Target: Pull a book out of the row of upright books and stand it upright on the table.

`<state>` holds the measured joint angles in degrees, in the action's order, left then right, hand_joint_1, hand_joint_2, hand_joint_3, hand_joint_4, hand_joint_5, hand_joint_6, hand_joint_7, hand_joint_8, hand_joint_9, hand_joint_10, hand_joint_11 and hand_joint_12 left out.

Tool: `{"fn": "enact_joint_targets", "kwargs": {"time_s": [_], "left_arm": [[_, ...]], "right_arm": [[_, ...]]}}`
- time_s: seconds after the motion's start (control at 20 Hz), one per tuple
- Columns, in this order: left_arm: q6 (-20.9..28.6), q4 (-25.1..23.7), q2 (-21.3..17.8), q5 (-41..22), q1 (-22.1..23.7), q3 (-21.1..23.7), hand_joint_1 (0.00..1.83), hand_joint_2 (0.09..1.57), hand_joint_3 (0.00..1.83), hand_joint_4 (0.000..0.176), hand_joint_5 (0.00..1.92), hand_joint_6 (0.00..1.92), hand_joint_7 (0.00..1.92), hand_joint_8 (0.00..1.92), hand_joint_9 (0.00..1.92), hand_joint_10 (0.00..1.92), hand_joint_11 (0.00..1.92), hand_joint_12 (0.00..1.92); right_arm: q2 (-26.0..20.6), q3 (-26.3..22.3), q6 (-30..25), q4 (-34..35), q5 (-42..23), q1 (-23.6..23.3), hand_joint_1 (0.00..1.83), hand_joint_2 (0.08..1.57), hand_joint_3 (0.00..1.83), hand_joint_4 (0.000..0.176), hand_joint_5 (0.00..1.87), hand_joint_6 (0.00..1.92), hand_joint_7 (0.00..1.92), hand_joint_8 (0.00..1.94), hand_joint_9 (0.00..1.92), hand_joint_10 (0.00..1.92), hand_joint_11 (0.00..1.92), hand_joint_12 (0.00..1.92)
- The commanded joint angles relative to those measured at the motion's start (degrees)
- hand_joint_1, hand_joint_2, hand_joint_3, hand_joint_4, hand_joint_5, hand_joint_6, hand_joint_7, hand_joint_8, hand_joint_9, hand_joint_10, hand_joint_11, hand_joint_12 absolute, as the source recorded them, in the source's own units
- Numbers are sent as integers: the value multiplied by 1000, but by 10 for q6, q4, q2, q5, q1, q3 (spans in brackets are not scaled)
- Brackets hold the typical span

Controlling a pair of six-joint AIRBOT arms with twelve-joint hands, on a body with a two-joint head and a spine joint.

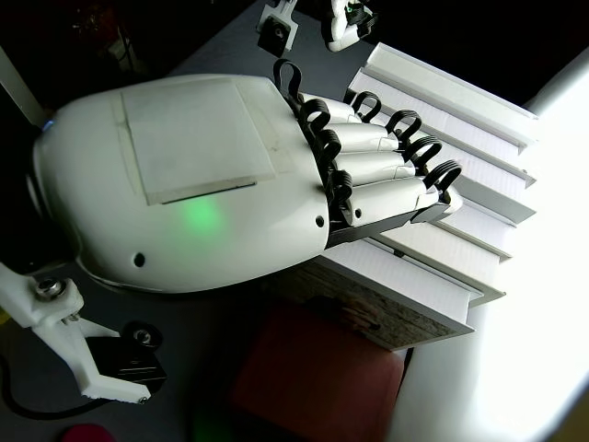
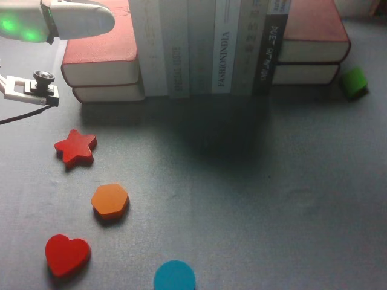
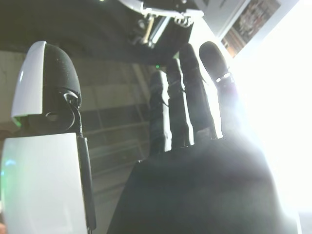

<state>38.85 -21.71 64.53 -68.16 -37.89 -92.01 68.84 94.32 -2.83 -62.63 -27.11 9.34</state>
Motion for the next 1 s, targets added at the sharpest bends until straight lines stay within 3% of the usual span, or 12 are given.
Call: {"fn": "enact_joint_targets", "kwargs": {"time_s": [0.0, 0.05, 0.1, 0.15, 0.25, 0.3, 0.45, 0.55, 0.65, 0.75, 0.85, 0.95], "left_arm": [[5, 38, 3, -56, 9, -1, 1070, 978, 6, 0, 405, 7, 426, 11, 468, 23, 0, 1341], [5, 38, 3, -56, 9, -1, 1070, 978, 6, 0, 405, 7, 426, 11, 468, 23, 0, 1341], [5, 38, 3, -56, 10, -1, 1068, 973, 2, 0, 416, 9, 433, 10, 474, 22, 0, 1338], [5, 37, 3, -57, 10, 0, 1076, 974, 3, 0, 425, 12, 440, 12, 477, 23, 0, 1332], [5, 37, 2, -57, 9, 0, 1066, 969, 0, 0, 432, 14, 449, 13, 488, 25, 0, 1341], [5, 37, 2, -57, 9, 0, 1075, 970, 1, 0, 430, 10, 436, 5, 461, 12, 0, 1312], [5, 38, 3, -57, 8, -1, 1073, 973, 2, 0, 433, 10, 442, 7, 460, 10, 0, 1302], [5, 37, 3, -57, 8, -1, 1069, 962, 0, 0, 436, 10, 435, 4, 459, 8, 0, 1305], [5, 37, 3, -57, 8, 0, 1077, 976, 3, 5, 445, 12, 445, 7, 461, 8, 0, 1304], [5, 38, 3, -57, 7, 0, 1082, 975, 2, 5, 435, 7, 437, 3, 454, 5, 0, 1303], [5, 38, 3, -56, 7, -1, 1093, 982, 5, 14, 437, 7, 445, 6, 459, 6, 0, 1295], [5, 37, 4, -56, 7, -1, 1117, 981, 4, 11, 442, 9, 450, 6, 460, 6, 0, 1294]], "right_arm": [[2, 2, -1, 26, -25, -11, 684, 1126, 3, 81, 556, 37, 8, 0, 0, 0, 0, 9], [3, 2, -1, 24, -23, -11, 684, 1126, 3, 81, 556, 37, 8, 0, 0, 0, 0, 9], [3, 2, -1, 24, -21, -11, 657, 1149, 6, 0, 695, 36, 0, 0, 0, 0, 0, 0], [3, 3, -1, 24, -19, -12, 664, 1151, 6, 0, 713, 38, 0, 0, 0, 0, 0, 0], [4, 4, -1, 23, -17, -12, 673, 1149, 4, 15, 733, 42, 0, 0, 0, 0, 0, 0], [4, 4, -1, 21, -16, -12, 645, 1148, 3, 48, 735, 38, 0, 0, 0, 0, 0, 0], [6, 3, -1, 12, -16, -12, 682, 1139, 0, 9, 716, 22, 0, 0, 0, 0, 0, 0], [6, 1, -1, 11, -16, -12, 671, 1164, 9, 49, 672, 0, 0, 0, 0, 0, 0, 0], [6, 0, -1, 11, -17, -13, 711, 1155, 2, 46, 695, 10, 0, 0, 0, 0, 0, 0], [6, -6, -1, 8, -17, -20, 674, 1150, 0, 91, 696, 8, 0, 0, 0, 0, 0, 0], [6, -10, -1, 4, -17, -29, 712, 1137, 0, 48, 719, 15, 0, 0, 0, 0, 0, 0], [6, -12, -1, -3, -17, -41, 639, 1144, 0, 85, 692, 3, 0, 0, 0, 0, 0, 0]]}}
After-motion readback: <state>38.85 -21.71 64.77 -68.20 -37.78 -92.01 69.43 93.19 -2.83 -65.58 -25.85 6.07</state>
